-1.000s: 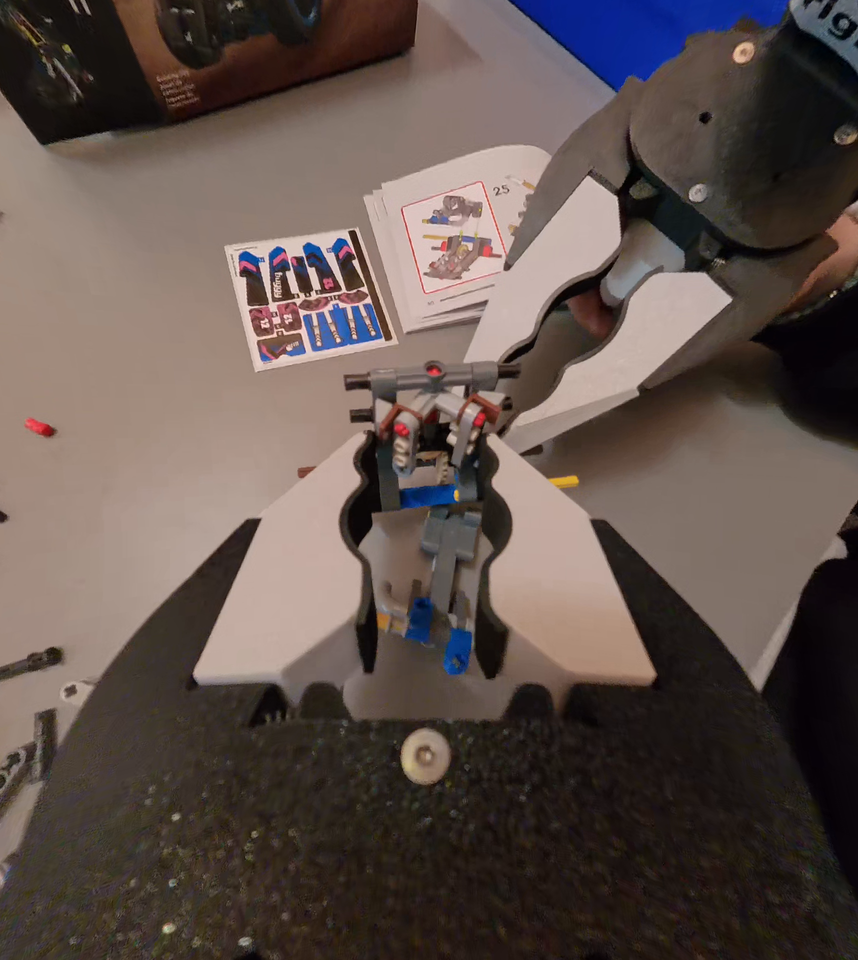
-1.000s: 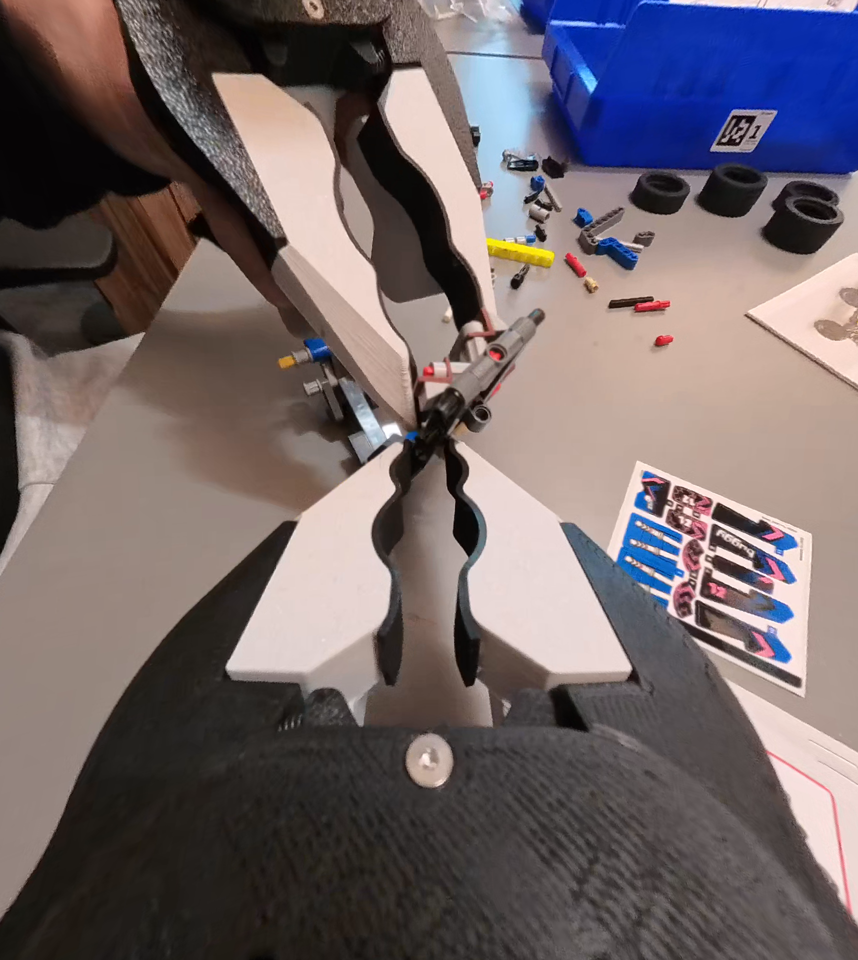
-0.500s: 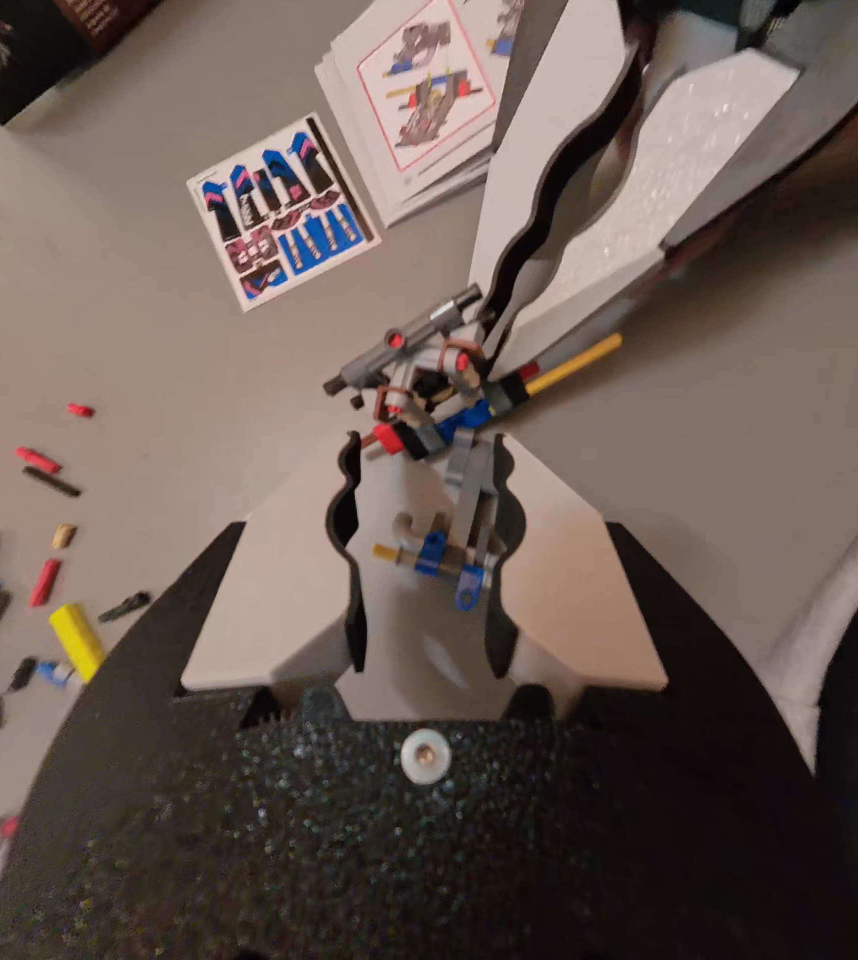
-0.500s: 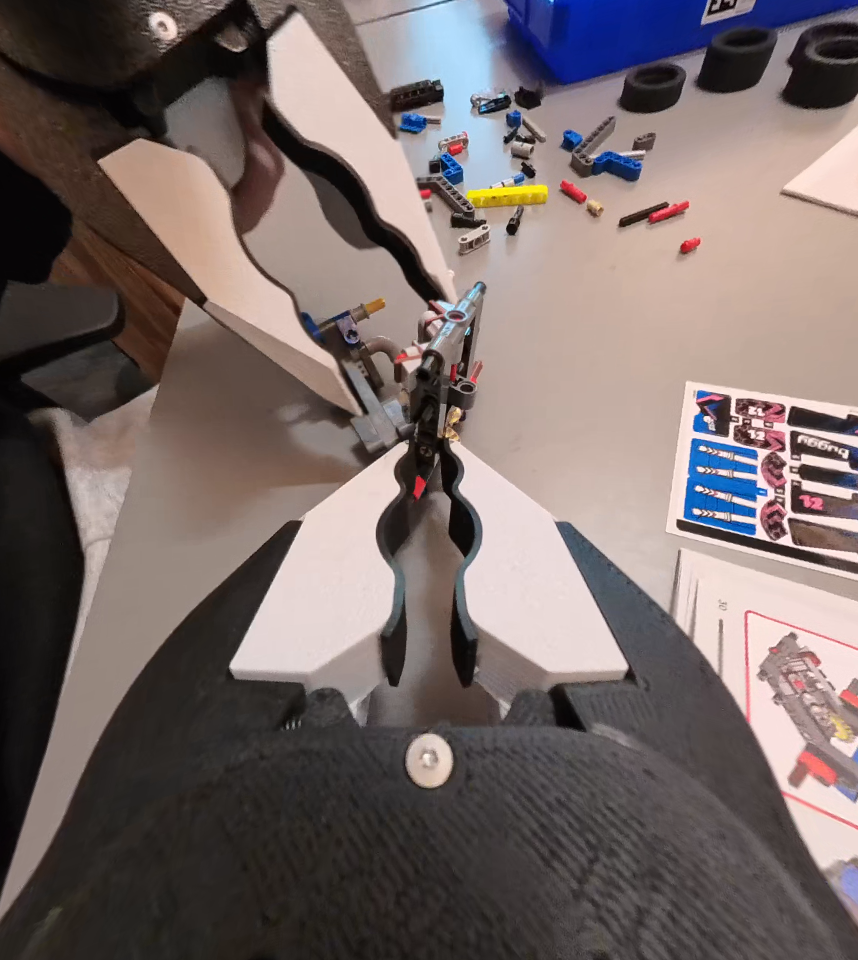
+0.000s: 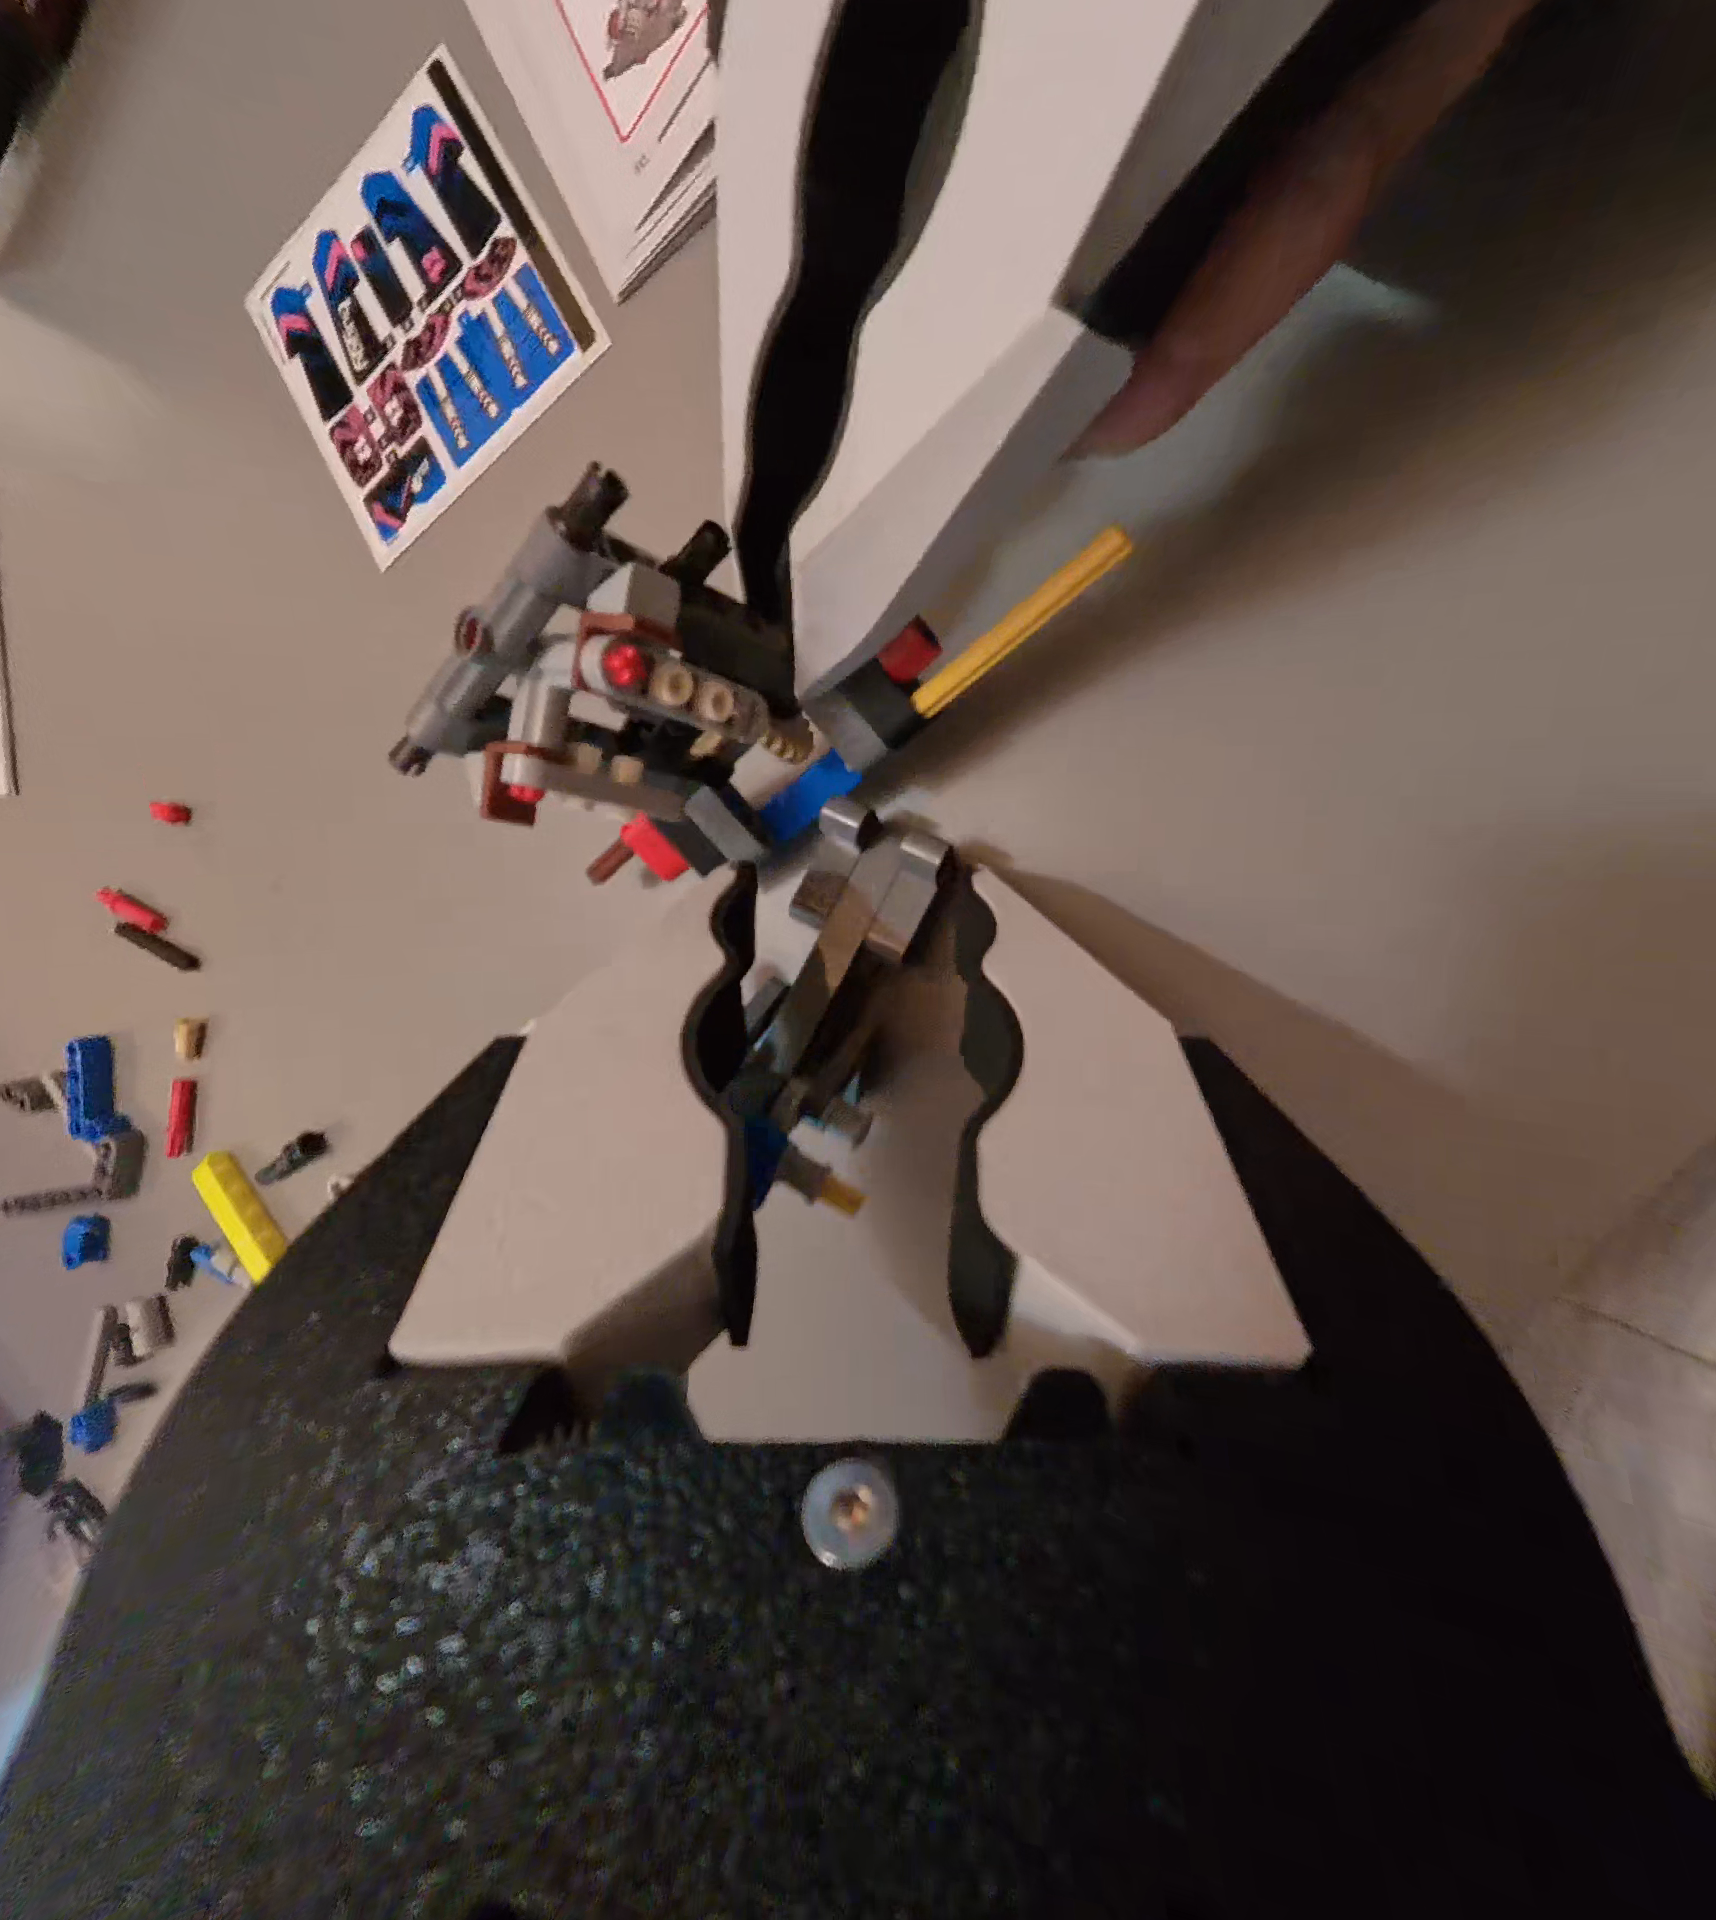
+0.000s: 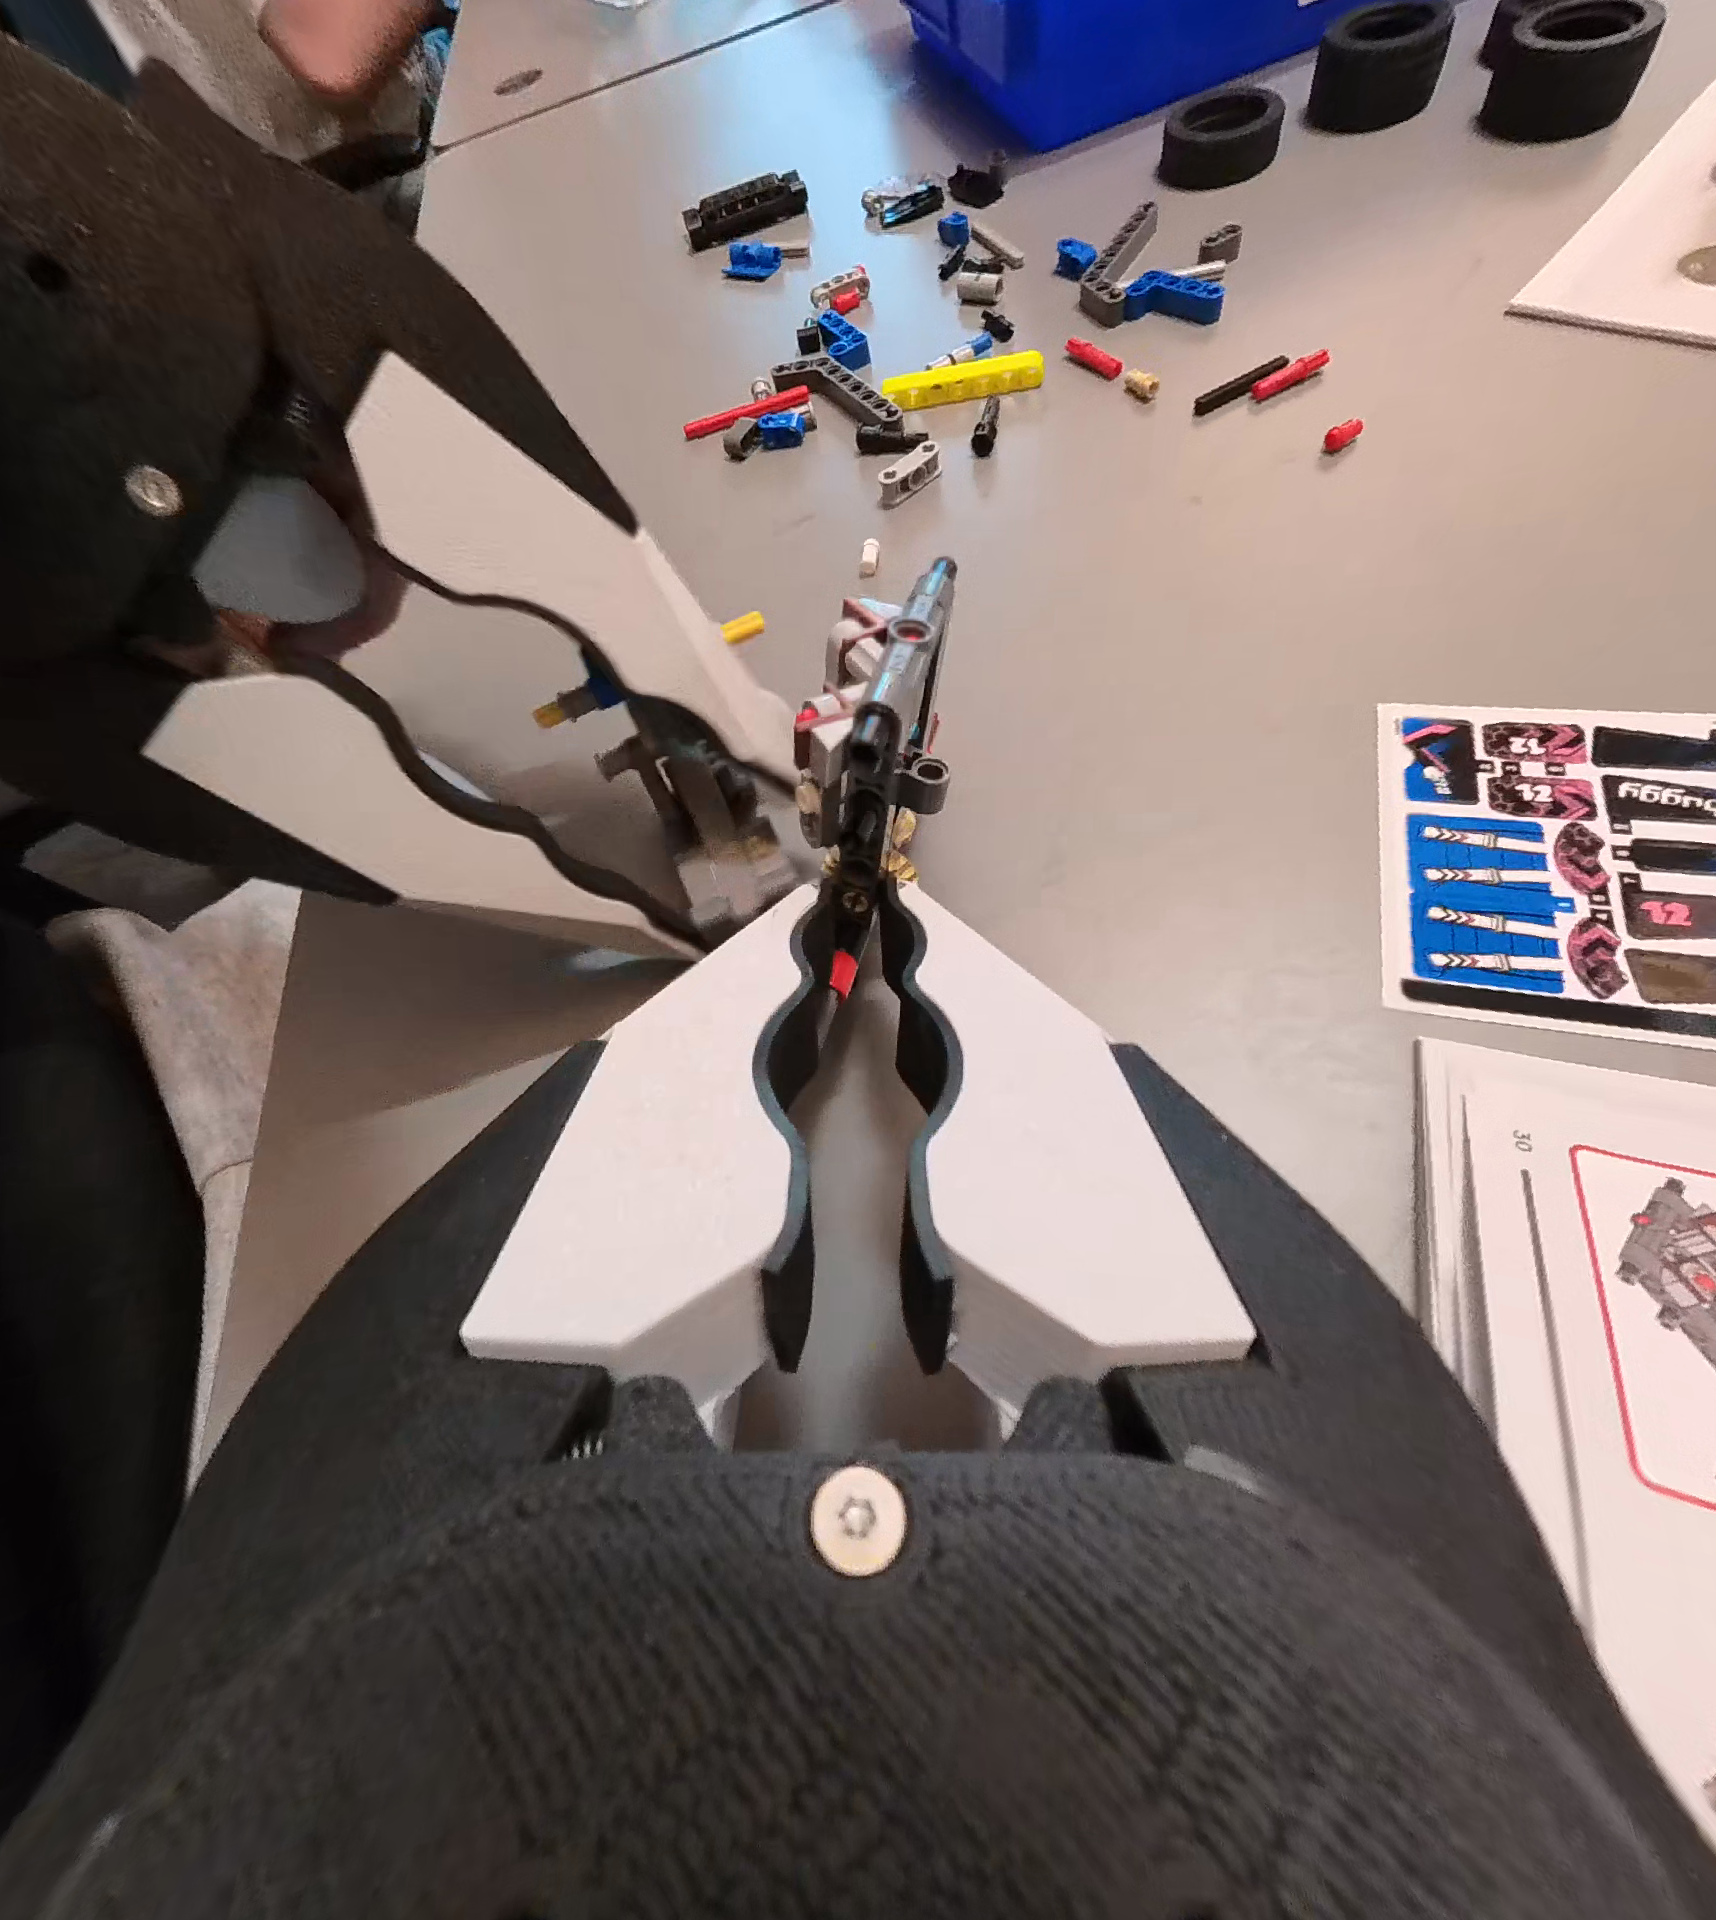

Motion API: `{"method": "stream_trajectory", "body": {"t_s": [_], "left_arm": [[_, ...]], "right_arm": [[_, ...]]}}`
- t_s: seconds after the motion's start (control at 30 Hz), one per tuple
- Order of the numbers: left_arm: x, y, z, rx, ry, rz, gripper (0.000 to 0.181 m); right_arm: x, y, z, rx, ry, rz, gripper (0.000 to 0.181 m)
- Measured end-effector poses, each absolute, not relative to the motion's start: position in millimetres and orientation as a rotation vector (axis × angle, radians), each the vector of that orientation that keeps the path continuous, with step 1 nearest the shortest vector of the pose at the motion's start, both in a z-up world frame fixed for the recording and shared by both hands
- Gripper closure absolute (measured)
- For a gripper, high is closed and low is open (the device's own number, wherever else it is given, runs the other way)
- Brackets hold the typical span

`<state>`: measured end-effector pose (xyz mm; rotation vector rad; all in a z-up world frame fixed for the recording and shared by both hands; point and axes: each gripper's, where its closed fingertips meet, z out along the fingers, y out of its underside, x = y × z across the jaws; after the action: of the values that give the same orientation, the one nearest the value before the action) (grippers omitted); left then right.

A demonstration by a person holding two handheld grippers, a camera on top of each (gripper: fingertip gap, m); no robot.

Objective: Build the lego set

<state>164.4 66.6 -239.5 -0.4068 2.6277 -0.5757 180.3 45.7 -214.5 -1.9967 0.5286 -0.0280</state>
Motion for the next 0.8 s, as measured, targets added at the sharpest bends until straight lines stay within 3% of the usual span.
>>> {"method": "stream_trajectory", "body": {"t_s": [0.03,0.33,0.5,0.7,0.8], "left_arm": [[168.3,67.7,-240.6,-0.402,2.605,-0.556,0.143],[175.2,61.5,-233.4,-0.469,2.589,-0.686,0.156],[175.5,61.1,-232.4,-0.379,2.575,-0.758,0.151],[177.7,64.6,-212.3,-0.316,2.485,-0.934,0.147],[178.5,82.1,-195.5,-0.327,2.408,-0.951,0.135]], "right_arm": [[179.9,44.7,-213.9,-1.993,0.533,-0.037,0.175],[164.6,37.5,-223.0,-2.036,0.572,0.010,0.175],[160.5,31.4,-231.4,-2.076,0.608,0.039,0.156],[160.1,36.1,-234.0,-2.010,0.769,0.121,0.146],[157.8,22.2,-235.1,-2.001,0.832,0.112,0.145]]}}
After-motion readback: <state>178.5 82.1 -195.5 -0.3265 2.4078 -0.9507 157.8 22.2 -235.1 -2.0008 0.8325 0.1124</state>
